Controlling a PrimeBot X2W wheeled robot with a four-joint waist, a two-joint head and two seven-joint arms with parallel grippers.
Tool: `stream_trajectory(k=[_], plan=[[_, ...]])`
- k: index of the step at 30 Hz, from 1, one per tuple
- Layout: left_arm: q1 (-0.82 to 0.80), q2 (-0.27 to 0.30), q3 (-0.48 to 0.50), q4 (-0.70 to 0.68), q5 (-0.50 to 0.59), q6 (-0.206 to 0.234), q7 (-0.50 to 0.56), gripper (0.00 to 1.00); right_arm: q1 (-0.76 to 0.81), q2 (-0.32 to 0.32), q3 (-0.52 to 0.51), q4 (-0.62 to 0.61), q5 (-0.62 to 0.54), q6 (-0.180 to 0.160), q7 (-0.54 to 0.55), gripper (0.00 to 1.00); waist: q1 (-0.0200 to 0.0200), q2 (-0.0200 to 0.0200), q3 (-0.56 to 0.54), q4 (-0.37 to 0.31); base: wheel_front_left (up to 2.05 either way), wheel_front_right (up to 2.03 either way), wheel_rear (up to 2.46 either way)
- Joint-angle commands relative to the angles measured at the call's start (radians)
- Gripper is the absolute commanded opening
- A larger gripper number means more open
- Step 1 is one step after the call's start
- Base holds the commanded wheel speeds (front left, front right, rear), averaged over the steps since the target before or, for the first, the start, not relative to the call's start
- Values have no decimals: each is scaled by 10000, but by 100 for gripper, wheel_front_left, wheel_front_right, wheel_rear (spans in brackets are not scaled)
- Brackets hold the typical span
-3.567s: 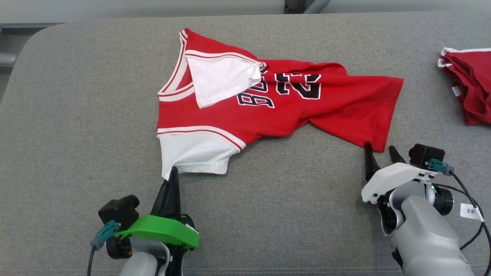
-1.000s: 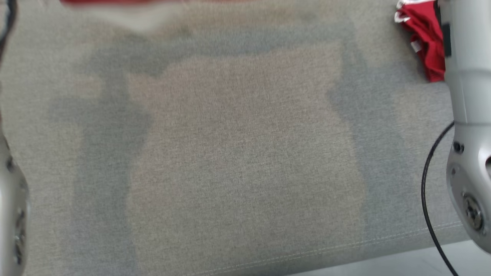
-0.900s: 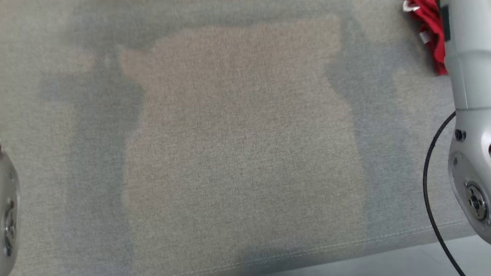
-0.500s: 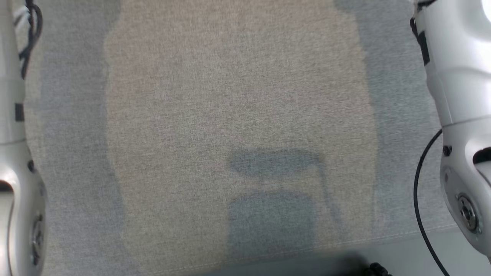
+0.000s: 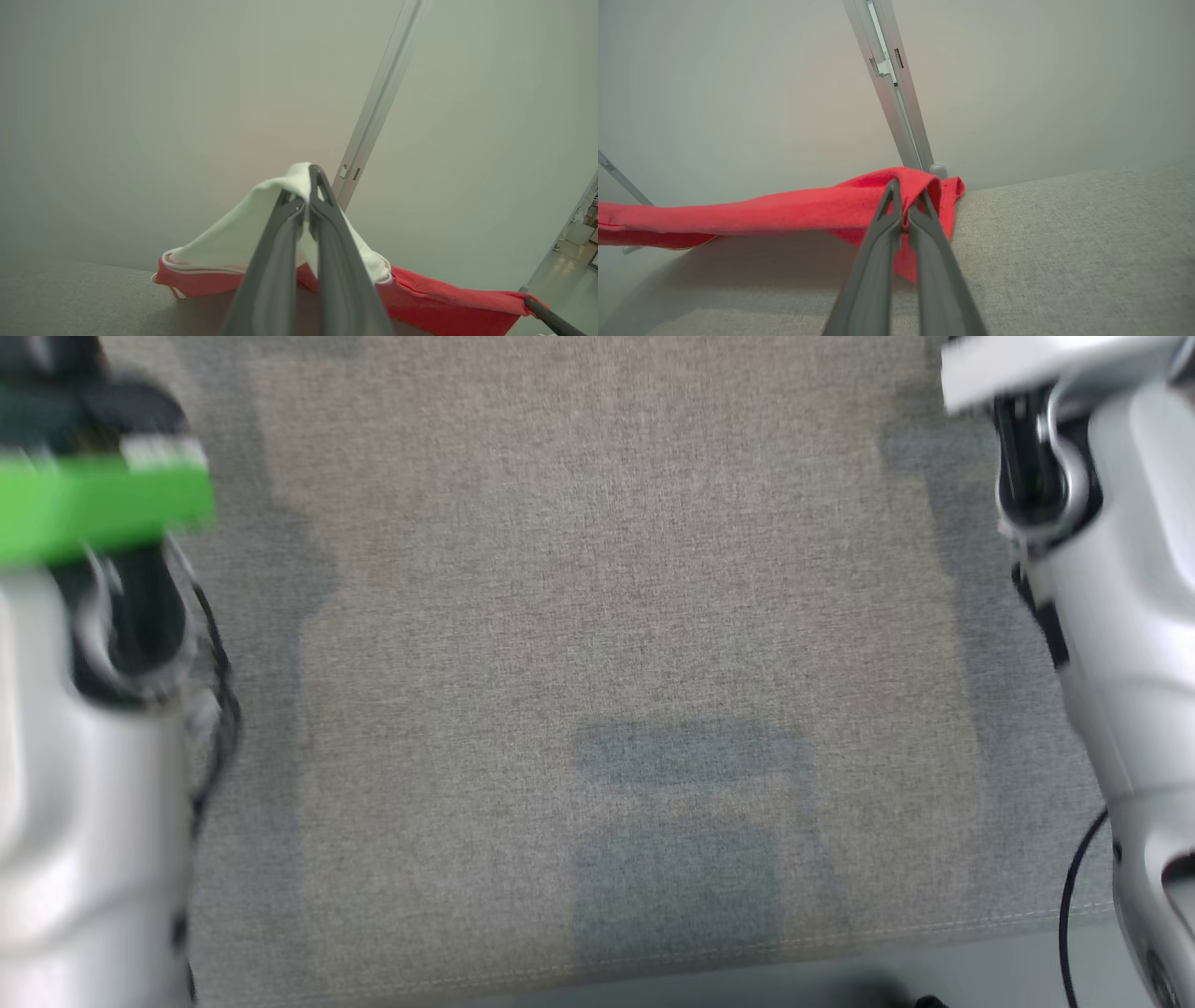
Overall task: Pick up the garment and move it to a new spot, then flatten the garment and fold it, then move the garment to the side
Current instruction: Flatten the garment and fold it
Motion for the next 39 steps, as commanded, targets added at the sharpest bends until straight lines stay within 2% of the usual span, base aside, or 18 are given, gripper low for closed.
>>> stream_trajectory(k=[1, 5, 9, 13, 16, 19, 23, 24, 28, 39], plan=[[703, -88, 26, -317, -136, -29, -26, 0, 529, -140, 65, -213, 199, -5, -43, 0, -2, 97, -537, 124, 0, 0, 0], [3107, -519, 54, -1200, -307, -14, -28, 0, 2261, -581, 119, -969, 602, -5, -42, 0, -2, 97, -1187, 307, 0, 0, 0], [5215, -1064, 167, -1408, -567, 54, -29, 0, 4056, -780, 113, -1624, 667, -5, -42, 0, -2, 97, -1806, 470, 0, 0, 0], [6549, -1373, 89, -1232, -751, 35, -29, 0, 5667, -575, -300, -2342, 817, -5, -44, 0, -2, 97, -2357, 673, 0, 0, 0], [7252, -1506, -19, -1053, -772, 18, -27, 0, 6786, -498, -807, -2794, 593, -7, -44, 0, -2, 97, -2771, 827, 0, 0, 0], [7809, -1553, -161, -812, -906, 5, -28, 0, 7766, -142, -1241, -3111, 401, -7, -42, 0, -2, 97, -3149, 931, 0, 0, 0], [8341, -1570, -341, -514, -729, 1, -28, 0, 8553, 77, -1577, -3300, 181, -7, -44, 0, -2, 97, -3510, 1005, 0, 0, 0], [8643, -1573, -397, -346, -705, -2, -28, 0, 9027, 339, -1717, -3392, 134, -7, -43, 0, -2, 97, -3735, 1040, 0, 0, 0], [9306, -1577, -475, -102, -531, -4, -28, 0, 9786, 625, -1886, -3589, 8, -7, -44, 0, -2, 97, -4207, 1041, 0, 0, 0], [10515, -1574, -203, 99, -883, 20, -28, 0, 11356, 1192, -2070, -4020, -63, -7, 216, 0, -2, 97, -5126, 902, 0, 0, 0]])
